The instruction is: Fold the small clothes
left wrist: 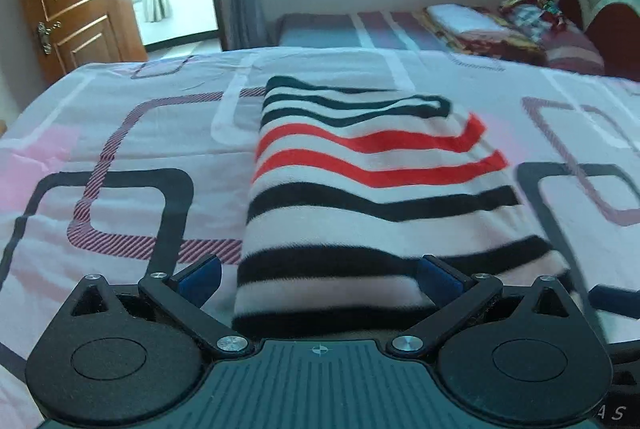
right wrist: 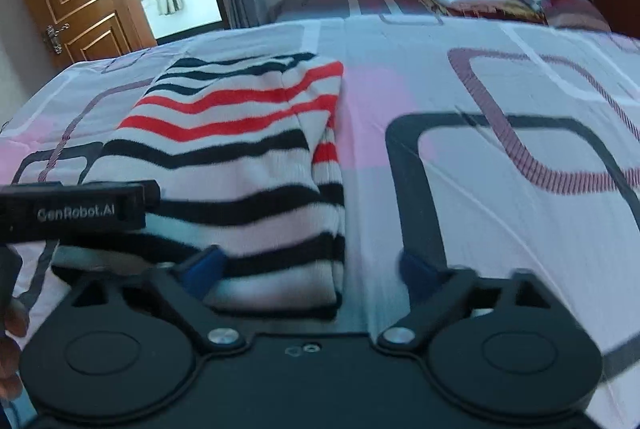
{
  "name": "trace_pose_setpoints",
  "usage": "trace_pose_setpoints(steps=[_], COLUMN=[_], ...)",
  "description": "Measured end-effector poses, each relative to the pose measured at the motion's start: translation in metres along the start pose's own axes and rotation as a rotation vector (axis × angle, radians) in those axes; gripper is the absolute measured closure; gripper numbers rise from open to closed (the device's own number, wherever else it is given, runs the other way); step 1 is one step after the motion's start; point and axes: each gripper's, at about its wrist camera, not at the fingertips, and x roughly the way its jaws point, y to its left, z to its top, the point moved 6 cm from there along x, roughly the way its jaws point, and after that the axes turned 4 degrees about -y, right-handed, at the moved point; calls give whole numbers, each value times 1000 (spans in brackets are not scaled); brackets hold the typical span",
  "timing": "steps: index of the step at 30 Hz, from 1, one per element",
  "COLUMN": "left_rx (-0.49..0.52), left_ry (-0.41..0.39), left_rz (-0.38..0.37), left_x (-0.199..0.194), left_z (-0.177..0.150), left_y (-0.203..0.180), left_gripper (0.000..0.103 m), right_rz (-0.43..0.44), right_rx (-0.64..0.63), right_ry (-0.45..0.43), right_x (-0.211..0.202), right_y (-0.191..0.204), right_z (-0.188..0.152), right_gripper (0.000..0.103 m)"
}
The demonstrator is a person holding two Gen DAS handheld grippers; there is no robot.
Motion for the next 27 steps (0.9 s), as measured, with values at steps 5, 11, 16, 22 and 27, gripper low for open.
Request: trace_pose_setpoints(steps=[5,11,16,22,27], left_rx=[-33,15,24,-18,-34], left_ry=[-10,-1,-18,-34,-61], left_rz=[30,31,27,60,96], left_x=[-30,-75,-130,-204,-267], left_z=[-3,-11,-22,-50,-82], left_y=[6,7,8,6,-3], left_gripper=[0,0,0,0,0], right_rz=[26,172,251,191,-65], right_rx=[27,-88,-109,-166,-305], right_ry=[37,60,81,38,-171], right_x=[-28,-79,-121,-170,-237], right_y=[1,18,28,24,9], right_z=[-7,-20,-31,-51,-59], right_gripper=[1,1,1,1,1])
